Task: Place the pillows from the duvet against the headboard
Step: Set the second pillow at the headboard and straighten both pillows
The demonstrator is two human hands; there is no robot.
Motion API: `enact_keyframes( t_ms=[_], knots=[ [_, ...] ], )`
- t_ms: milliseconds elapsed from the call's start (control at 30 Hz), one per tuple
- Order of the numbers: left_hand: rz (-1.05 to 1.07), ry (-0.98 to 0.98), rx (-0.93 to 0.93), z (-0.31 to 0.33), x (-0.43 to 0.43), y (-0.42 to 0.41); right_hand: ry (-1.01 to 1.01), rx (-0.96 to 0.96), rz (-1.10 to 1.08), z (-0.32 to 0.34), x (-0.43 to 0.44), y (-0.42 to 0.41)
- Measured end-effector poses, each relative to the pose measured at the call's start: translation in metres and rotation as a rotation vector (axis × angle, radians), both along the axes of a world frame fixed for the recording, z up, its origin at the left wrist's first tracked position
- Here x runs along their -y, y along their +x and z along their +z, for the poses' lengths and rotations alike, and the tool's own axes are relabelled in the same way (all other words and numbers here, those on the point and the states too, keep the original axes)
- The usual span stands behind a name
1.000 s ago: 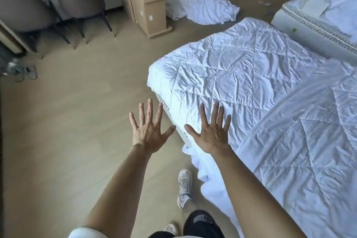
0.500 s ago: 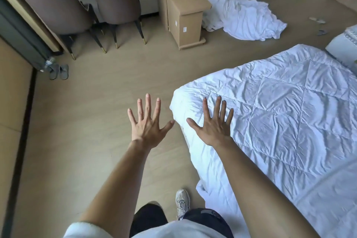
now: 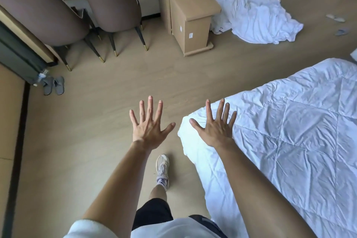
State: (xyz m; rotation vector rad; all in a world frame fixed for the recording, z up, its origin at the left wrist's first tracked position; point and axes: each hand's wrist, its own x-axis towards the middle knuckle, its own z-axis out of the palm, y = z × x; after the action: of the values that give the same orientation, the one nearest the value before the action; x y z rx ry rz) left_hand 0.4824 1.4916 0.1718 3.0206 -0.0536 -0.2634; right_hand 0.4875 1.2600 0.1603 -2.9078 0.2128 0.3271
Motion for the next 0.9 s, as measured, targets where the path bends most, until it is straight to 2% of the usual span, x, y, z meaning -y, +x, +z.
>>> enact_keyframes(
  t_ms=[433,700,900],
  knots=[
    [-0.177,0.002,-0.111,-0.009,-0.031,0.265,0.074,-0.070,-0.202,0.000,-0.052,0.235],
    [-0.361,0.043,-0.147,-0.024,0.023,0.414,0.064,-0.128,-0.348,-0.019,-0.003,0.350],
    [-0.511,0.088,-0.148,-0.026,0.102,0.544,0.042,-0.172,-0.485,-0.018,0.064,0.449]
  ],
)
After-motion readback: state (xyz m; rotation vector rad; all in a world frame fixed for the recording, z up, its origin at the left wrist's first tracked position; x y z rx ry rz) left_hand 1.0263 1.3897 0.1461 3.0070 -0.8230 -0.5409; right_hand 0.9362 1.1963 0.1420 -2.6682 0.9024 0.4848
